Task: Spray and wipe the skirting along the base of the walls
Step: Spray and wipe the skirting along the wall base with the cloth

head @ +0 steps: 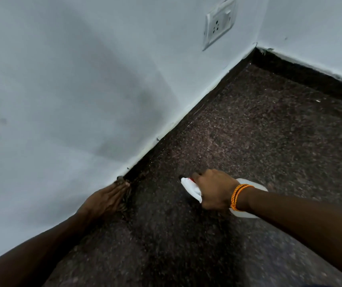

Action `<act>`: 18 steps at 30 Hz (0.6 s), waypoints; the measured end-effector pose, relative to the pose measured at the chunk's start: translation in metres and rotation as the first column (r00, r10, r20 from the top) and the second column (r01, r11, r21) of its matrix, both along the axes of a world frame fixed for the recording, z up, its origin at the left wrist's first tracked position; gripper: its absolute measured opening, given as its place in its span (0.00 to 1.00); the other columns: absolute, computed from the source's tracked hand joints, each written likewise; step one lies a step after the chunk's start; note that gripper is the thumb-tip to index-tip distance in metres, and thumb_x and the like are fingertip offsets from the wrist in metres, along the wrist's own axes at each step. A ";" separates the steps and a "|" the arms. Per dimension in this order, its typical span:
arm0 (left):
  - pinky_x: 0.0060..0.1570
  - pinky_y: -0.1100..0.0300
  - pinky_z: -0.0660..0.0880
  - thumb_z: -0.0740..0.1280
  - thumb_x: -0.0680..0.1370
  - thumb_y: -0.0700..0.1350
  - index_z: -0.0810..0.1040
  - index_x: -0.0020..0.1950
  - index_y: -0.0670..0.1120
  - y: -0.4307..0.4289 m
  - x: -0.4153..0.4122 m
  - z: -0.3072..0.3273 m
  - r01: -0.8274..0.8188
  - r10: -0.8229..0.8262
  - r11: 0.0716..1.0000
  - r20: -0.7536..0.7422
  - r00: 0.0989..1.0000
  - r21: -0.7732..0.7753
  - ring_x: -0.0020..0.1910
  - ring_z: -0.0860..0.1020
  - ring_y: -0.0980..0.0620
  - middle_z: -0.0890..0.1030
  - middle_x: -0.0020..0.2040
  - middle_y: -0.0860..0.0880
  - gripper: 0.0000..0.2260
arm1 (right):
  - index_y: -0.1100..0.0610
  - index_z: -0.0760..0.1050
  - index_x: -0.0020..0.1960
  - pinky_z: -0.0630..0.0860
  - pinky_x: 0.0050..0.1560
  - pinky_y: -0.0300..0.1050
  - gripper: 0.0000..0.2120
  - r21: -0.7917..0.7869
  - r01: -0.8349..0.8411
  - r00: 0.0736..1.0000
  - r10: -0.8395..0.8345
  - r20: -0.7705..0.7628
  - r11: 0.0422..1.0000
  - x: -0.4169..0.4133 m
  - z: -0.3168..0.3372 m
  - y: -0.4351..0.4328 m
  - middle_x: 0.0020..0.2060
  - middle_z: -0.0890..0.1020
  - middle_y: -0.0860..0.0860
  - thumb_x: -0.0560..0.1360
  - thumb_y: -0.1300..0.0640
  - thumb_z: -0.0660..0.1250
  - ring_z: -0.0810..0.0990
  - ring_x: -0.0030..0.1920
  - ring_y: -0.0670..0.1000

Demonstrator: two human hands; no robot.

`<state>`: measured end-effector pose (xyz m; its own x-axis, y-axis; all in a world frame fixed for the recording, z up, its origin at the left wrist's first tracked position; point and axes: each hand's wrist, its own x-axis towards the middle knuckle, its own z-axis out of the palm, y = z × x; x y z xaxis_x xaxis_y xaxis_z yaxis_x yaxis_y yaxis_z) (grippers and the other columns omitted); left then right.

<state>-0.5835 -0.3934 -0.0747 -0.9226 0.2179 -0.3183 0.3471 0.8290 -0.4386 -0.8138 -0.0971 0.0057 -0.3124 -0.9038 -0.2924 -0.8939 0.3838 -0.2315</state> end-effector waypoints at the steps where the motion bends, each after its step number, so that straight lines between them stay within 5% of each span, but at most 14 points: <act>1: 0.72 0.46 0.61 0.49 0.79 0.39 0.79 0.60 0.33 0.000 -0.004 0.004 -0.007 0.007 1.000 0.029 1.000 -0.003 0.62 0.78 0.42 0.79 0.62 0.37 0.22 | 0.58 0.74 0.57 0.76 0.45 0.50 0.19 0.029 -0.003 1.000 0.003 -0.004 1.000 -0.004 0.004 -0.003 0.49 0.82 0.59 0.70 0.49 0.64 0.82 0.48 0.63; 9: 0.70 0.50 0.65 0.48 0.74 0.51 0.82 0.57 0.37 0.023 -0.082 -0.006 -0.125 0.104 0.983 0.148 0.984 0.135 0.60 0.80 0.45 0.81 0.59 0.40 0.29 | 0.58 0.74 0.58 0.77 0.46 0.49 0.20 0.154 -0.060 0.997 0.068 -0.041 0.986 -0.019 0.024 -0.042 0.52 0.83 0.59 0.70 0.49 0.68 0.82 0.50 0.62; 14: 0.71 0.48 0.54 0.51 0.74 0.48 0.80 0.56 0.31 0.023 -0.091 -0.006 -0.124 0.123 0.992 0.124 0.985 -0.002 0.58 0.81 0.40 0.81 0.57 0.35 0.26 | 0.58 0.77 0.53 0.79 0.47 0.50 0.19 0.125 -0.057 0.998 0.059 -0.013 0.990 -0.042 0.014 -0.054 0.48 0.83 0.59 0.68 0.48 0.64 0.83 0.49 0.63; 18: 0.72 0.50 0.56 0.51 0.75 0.48 0.81 0.56 0.33 0.021 -0.092 -0.018 -0.065 0.066 0.998 0.037 0.997 -0.020 0.59 0.80 0.43 0.81 0.59 0.37 0.26 | 0.59 0.77 0.53 0.79 0.43 0.49 0.19 0.155 -0.127 0.991 0.132 -0.023 0.980 -0.057 -0.016 -0.052 0.46 0.83 0.58 0.67 0.49 0.69 0.82 0.45 0.60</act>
<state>-0.6758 -0.3720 -0.0929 -0.9221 0.1511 -0.3561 0.3086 0.8424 -0.4417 -0.8713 -0.1489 -0.0103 -0.2076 -0.8824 -0.4221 -0.9444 0.2933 -0.1486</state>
